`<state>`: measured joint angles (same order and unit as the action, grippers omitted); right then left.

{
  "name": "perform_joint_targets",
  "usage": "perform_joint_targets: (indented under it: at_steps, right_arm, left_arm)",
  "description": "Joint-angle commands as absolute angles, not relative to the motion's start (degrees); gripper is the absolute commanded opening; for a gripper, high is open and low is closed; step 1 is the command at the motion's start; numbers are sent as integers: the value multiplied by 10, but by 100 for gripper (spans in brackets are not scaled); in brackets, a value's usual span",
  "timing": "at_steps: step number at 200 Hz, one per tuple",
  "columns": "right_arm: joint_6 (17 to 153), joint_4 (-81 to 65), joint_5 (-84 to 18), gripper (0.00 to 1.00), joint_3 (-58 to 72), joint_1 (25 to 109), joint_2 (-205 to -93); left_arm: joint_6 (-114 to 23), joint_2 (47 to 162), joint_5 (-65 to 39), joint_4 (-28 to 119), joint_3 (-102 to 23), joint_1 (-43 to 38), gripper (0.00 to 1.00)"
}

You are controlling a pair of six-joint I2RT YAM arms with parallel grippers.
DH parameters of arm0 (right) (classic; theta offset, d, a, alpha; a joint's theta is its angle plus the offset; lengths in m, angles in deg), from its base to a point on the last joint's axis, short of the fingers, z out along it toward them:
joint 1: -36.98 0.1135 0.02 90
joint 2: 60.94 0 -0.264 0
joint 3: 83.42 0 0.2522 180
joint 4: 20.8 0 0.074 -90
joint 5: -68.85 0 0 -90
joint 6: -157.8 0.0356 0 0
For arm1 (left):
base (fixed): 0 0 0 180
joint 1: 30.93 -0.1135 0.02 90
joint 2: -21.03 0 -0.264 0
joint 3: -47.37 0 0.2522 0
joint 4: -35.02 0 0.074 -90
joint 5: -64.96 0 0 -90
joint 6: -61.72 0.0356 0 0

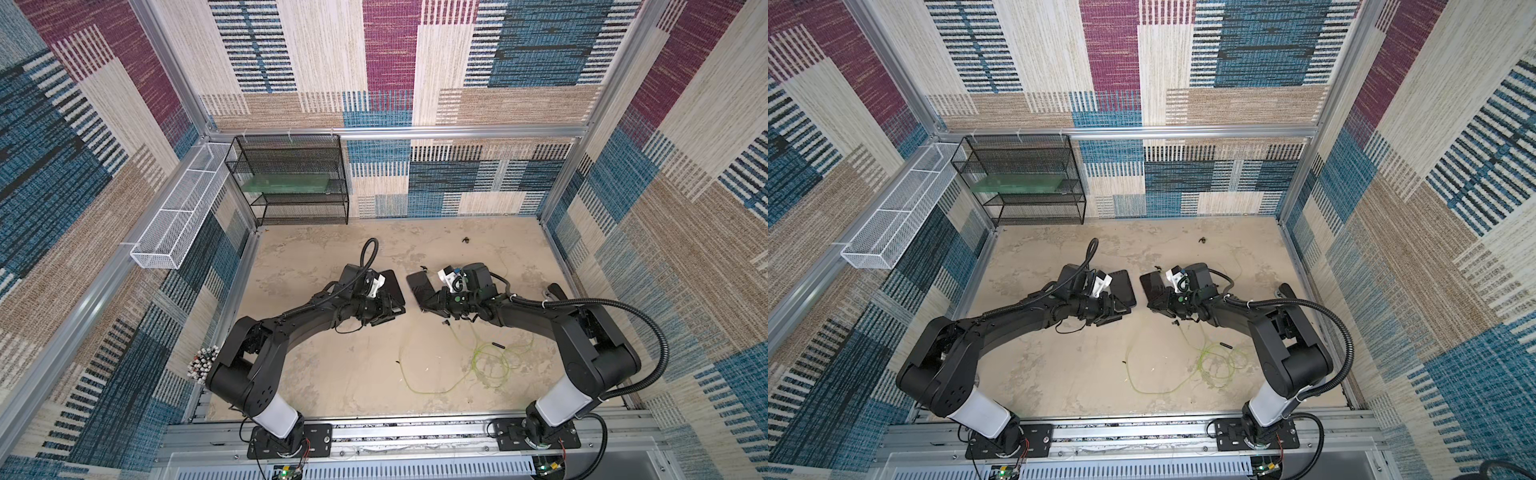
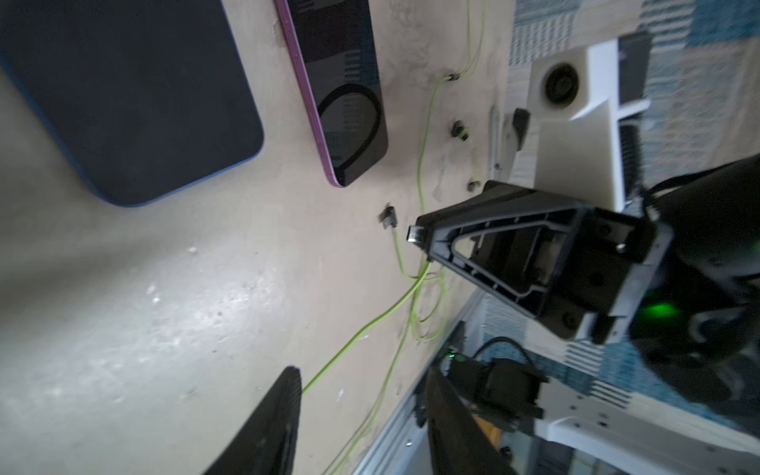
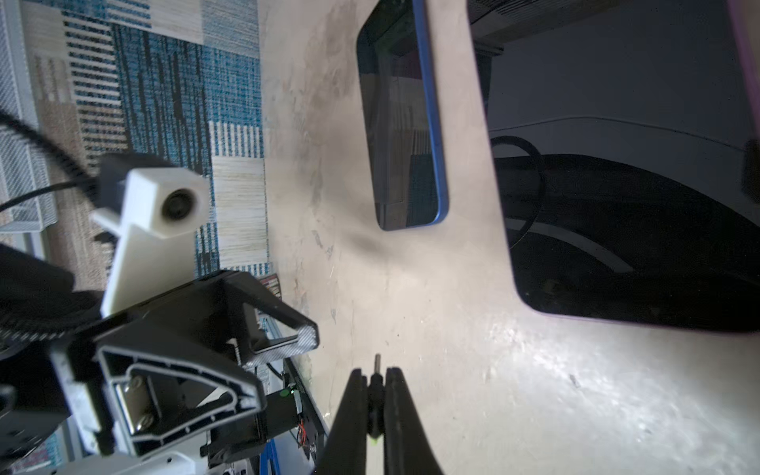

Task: Plug wired earphones into phones
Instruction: Pick up the wired earphone from the center of the board.

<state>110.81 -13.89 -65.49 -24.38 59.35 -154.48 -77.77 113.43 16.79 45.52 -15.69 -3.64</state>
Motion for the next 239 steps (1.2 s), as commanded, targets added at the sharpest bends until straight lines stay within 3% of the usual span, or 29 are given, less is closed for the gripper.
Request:
perform_joint_targets:
  at_steps: [1,53,139,239]
  right_arm:
    - [1116,-209,-719,1,-253,593,-1534]
    - [1252,-400,-752,2,-309,592,-1532]
    - [1410,-622,-743,2,-346,595,-1573]
    - [1420,-642,-724,3,-345,604,-1595]
  left_arm:
    - [-974,1151,241,176,-127,-42,48]
    - [-1084,1204,220,-14,-91,-42,29]
    - [-1054,1199,220,-3,-87,-40,27]
    - [-1065,1201,221,-16,-83,-37,13]
